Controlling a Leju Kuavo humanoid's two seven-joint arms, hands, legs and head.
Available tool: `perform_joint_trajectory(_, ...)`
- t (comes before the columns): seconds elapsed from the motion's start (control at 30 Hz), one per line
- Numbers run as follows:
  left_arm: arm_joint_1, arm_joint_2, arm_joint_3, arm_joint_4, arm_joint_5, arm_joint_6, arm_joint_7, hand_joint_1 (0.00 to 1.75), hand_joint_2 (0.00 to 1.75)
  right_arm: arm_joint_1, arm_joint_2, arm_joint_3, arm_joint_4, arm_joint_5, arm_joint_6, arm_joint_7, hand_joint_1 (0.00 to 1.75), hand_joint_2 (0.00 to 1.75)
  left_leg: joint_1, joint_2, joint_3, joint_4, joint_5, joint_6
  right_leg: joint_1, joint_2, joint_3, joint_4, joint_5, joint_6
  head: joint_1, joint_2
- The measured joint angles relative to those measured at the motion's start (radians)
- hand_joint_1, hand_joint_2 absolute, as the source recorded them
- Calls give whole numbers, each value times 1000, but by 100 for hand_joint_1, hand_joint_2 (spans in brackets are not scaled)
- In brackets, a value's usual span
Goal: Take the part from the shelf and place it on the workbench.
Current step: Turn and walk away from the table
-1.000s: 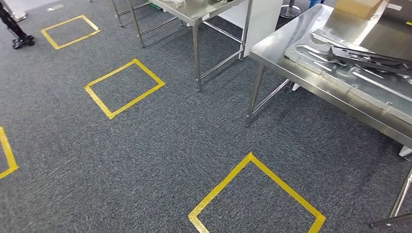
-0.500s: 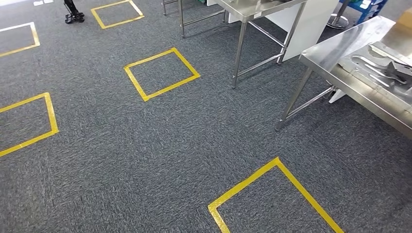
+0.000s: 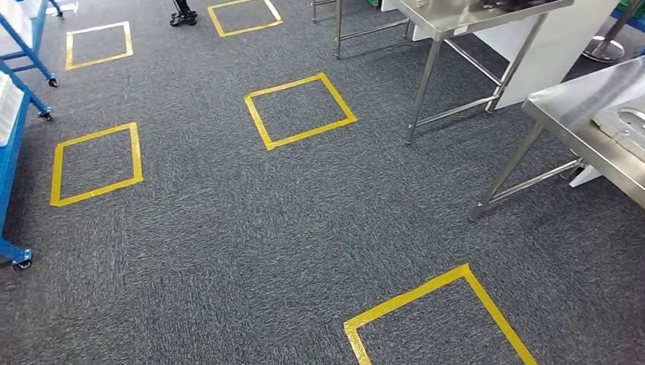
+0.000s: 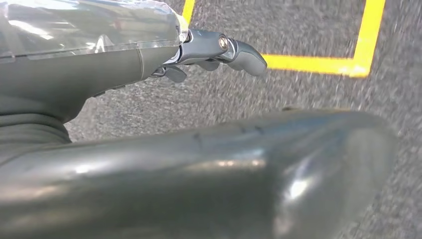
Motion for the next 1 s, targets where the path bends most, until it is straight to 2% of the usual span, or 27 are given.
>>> perform_joint_trajectory(0.03,0,3,2,-2,1,0,-11,0,0,-5,5,3,0,3,6,-4,0,0,2,21,37,-76,32,-2,0,-10,1,4,-4,5,0,0)
perform_joint_trajectory(0.07,0,5,5,-3,0,-2,-21,0,0,-10,8,5,0,4,10,-7,0,0,2,37,68,-139,55,2,1,-19,1,8,-8,12,0,0)
perform_joint_trajectory(0.1,0,8,8,-5,0,-4,-30,0,0,-14,12,7,0,2,12,-9,0,0,0,49,88,-179,67,7,2,-26,1,11,-11,19,0,0)
perform_joint_trajectory(0.13,0,11,11,-6,-1,-8,-37,0,0,-17,14,7,0,-1,12,-11,0,0,-2,52,91,-192,68,15,4,-32,2,13,-13,25,1,0)
perform_joint_trajectory(0.2,5,17,16,-7,-2,-21,-50,0,0,-20,19,7,0,-13,8,-13,0,0,-5,33,88,-193,71,31,2,-43,5,13,-16,39,1,0)
perform_joint_trajectory(0.23,8,19,17,-7,-3,-29,-55,0,0,-20,21,6,0,-21,5,-13,0,0,-5,25,88,-196,75,39,-1,-34,4,22,-24,44,2,0)
perform_joint_trajectory(0.3,11,24,18,-8,-4,-46,-62,0,0,-13,22,1,0,-38,-1,-13,0,0,-3,9,89,-202,82,53,-5,8,-23,89,-73,51,2,0)
perform_joint_trajectory(0.33,12,26,19,-8,-7,-56,-65,0,0,-8,22,-4,0,-46,-4,-14,0,0,-5,1,87,-202,84,56,-5,32,-53,152,-110,51,2,0)
perform_joint_trajectory(0.37,12,27,19,-8,-10,-66,-68,0,0,-3,21,-10,0,-53,-7,-15,0,0,-7,-8,84,-201,85,59,-4,46,-88,225,-145,51,2,0)
perform_joint_trajectory(0.4,12,28,19,-8,-13,-77,-71,0,0,1,20,-15,0,-59,-10,-17,0,0,-9,-18,83,-201,85,60,-3,52,-120,288,-168,50,2,0)
perform_joint_trajectory(0.43,12,29,19,-8,-16,-89,-73,0,0,3,19,-21,0,-66,-10,-20,0,0,-11,-29,82,-200,86,61,-2,56,-139,323,-171,48,2,0)
perform_joint_trajectory(0.47,13,31,20,-8,-17,-99,-76,0,0,5,16,-27,0,-71,-8,-25,0,0,-12,-40,83,-199,85,61,-1,58,-139,319,-153,46,2,0)
perform_joint_trajectory(0.5,13,32,20,-8,-18,-108,-78,0,0,8,13,-34,0,-76,-2,-30,0,0,-13,-52,84,-198,85,60,-1,61,-120,275,-117,42,2,0)
perform_joint_trajectory(0.53,13,33,20,-8,-19,-115,-80,0,0,13,8,-41,0,-81,5,-36,0,0,-14,-65,85,-197,84,60,-1,72,-86,201,-72,38,2,0)
perform_joint_trajectory(0.57,13,34,20,-8,-19,-119,-81,0,0,18,2,-48,1,-85,11,-42,0,0,-16,-77,85,-194,83,57,-1,93,-54,129,-40,33,2,0)
perform_joint_trajectory(0.6,13,35,20,-8,-21,-123,-82,0,0,23,-3,-55,1,-89,16,-46,0,0,-16,-88,82,-191,83,53,-1,110,-31,73,-20,30,2,0)
perform_joint_trajectory(0.63,14,37,20,-8,-24,-127,-83,0,0,27,-6,-61,1,-95,18,-48,0,0,-16,-97,79,-189,83,48,0,123,-19,41,-13,27,2,0)
perform_joint_trajectory(0.67,15,38,20,-8,-31,-133,-83,0,0,29,-8,-67,2,-101,17,-48,0,0,-15,-105,75,-189,84,41,2,128,-17,32,-16,24,2,0)
perform_joint_trajectory(0.73,18,44,18,-8,-58,-156,-74,0,0,35,-9,-86,2,-125,7,-49,0,0,-12,-113,69,-187,84,29,2,110,-14,25,-12,15,2,0)
perform_joint_trajectory(0.8,20,53,10,-8,-98,-188,-53,0,0,48,-10,-114,2,-158,-8,-60,0,0,-13,-80,48,-142,55,21,-1,86,-8,15,-9,2,2,0)
perform_joint_trajectory(0.87,20,65,-9,-8,-139,-221,-27,0,0,65,-11,-144,2,-190,-20,-80,0,0,-11,-33,-8,-23,-8,15,2,59,-5,13,-10,-6,1,0)
perform_joint_trajectory(0.9,20,71,-20,-8,-158,-237,-18,0,0,71,-12,-159,2,-204,-25,-89,0,0,-8,-23,-39,42,-35,11,4,45,-5,13,-12,-9,1,0)
perform_joint_trajectory(0.93,20,77,-31,-8,-174,-252,-12,0,0,75,-12,-174,2,-216,-30,-96,0,0,-6,-18,-58,83,-46,8,6,32,-5,14,-13,-9,1,0)
perform_joint_trajectory(0.97,21,83,-42,-8,-187,-267,-10,0,0,78,-12,-188,2,-226,-32,-100,0,0,-4,-14,-59,89,-39,5,6,20,-5,15,-15,-8,1,0)
perform_joint_trajectory(1.0,22,89,-52,-8,-198,-282,-10,0,0,79,-11,-203,2,-235,-35,-102,0,0,-3,-8,-38,53,-14,4,6,9,-3,15,-16,-6,1,0)
